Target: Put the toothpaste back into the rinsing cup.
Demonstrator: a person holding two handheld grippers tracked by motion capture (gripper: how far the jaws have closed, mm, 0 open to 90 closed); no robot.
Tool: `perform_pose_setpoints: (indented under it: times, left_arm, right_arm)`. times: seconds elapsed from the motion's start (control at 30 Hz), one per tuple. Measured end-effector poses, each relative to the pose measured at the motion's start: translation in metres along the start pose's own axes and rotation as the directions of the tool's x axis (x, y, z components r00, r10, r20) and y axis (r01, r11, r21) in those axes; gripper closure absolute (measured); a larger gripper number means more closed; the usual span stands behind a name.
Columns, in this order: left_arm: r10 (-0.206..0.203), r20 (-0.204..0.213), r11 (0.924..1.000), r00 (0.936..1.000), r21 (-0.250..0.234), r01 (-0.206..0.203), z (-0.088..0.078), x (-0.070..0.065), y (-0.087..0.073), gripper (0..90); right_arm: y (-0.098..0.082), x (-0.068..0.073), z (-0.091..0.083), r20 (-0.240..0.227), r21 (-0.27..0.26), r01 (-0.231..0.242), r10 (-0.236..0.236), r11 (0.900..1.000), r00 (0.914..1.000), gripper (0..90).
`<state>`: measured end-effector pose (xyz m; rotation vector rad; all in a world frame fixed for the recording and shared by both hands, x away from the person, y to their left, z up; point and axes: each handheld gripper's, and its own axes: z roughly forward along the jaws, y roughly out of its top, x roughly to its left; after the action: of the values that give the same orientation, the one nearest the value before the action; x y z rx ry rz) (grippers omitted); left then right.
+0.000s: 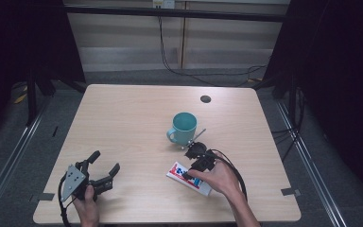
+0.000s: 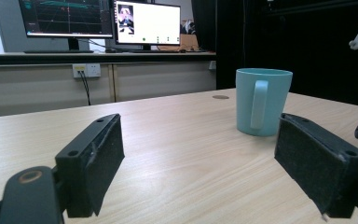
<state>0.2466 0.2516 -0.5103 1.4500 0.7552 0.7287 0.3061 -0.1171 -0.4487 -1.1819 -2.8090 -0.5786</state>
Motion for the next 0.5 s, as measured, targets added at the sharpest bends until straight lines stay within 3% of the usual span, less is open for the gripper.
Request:
perform_pose_setpoints:
  times: [0.27, 0.5]
  left_arm:
    - [-0.005, 0.0, 1.0, 1.0, -0.004, 0.005, 0.0, 0.0, 0.0, 15.5]
    - [-0.005, 0.0, 1.0, 1.0, -0.006, 0.005, 0.0, 0.0, 0.0, 15.5]
  right_arm:
    - [0.003, 0.003, 0.014, -0.03, 0.045, 0.004, -0.002, 0.999, 0.9995, 41.9]
    - [0.004, 0.004, 0.02, -0.02, 0.06, 0.026, -0.025, 0.998, 0.9995, 42.5]
